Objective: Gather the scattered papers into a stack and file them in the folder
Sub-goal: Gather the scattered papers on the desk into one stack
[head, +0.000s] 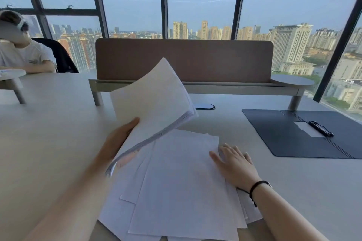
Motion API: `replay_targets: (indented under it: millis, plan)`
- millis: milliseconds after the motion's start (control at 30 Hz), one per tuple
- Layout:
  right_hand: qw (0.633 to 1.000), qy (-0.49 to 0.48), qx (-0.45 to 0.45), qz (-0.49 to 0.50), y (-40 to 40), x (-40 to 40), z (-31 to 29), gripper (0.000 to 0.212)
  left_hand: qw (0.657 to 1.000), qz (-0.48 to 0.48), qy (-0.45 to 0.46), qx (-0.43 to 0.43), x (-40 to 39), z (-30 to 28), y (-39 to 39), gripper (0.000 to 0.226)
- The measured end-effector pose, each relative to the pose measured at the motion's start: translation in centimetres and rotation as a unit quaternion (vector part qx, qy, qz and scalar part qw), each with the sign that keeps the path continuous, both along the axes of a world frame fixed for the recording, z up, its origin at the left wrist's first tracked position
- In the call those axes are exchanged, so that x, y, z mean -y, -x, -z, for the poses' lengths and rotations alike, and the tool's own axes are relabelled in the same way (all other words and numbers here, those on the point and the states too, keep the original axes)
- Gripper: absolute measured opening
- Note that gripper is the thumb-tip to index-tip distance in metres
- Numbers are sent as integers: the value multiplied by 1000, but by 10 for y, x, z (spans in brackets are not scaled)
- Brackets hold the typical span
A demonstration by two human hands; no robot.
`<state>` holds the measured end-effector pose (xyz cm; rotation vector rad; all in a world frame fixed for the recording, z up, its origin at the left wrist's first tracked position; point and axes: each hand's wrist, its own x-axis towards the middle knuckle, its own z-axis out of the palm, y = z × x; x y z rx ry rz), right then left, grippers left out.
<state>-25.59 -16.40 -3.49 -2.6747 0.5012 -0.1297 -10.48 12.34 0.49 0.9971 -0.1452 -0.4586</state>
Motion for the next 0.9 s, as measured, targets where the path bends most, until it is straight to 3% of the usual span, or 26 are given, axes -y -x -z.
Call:
replay_targets:
  millis: [67, 133, 233, 300, 333, 433, 533, 567, 633, 733, 833, 900]
  plan:
    - [996, 81, -32, -20, -6, 2, 13, 70, 999, 24, 27, 21, 0, 22, -4, 48]
    - [995, 99, -25, -15, -15, 8, 18, 73, 993, 16, 102, 52, -15, 57, -31, 44]
    - [995, 102, -6, 8, -31, 18, 19, 72, 991, 52, 120, 34, -10, 49, -23, 43]
    - [995, 96, 0, 24, -41, 24, 21, 75, 996, 2, 91, 0, -17, 40, -30, 77]
    - [995, 97, 0, 31, -46, 26, 22, 78, 992, -17, 121, -25, -22, 41, -30, 84]
    - [994, 89, -5, 57, -58, 30, 20, 84, 990, -49, 135, -6, -18, 50, -32, 71]
    - [993, 77, 14, 91, -68, 32, 16, 78, 990, -109, 80, -28, -11, 49, -35, 41]
    - [992, 74, 22, 101, -70, 32, 15, 74, 988, -148, 25, -35, -12, 47, -36, 37]
    - [990, 61, 43, 118, -71, 30, 13, 71, 978, -190, -83, -7, -25, 58, -55, 62]
    - [985, -15, 89, 147, -60, 29, 7, 73, 964, -238, -119, -34, -42, 76, -77, 86]
    - [985, -95, 63, 133, -46, 30, -3, 80, 950, -283, -131, -23, -29, 40, -37, 66]
    - [992, -93, 15, 86, -40, 23, -2, 76, 945, -293, -140, -29, -20, 37, -25, 52]
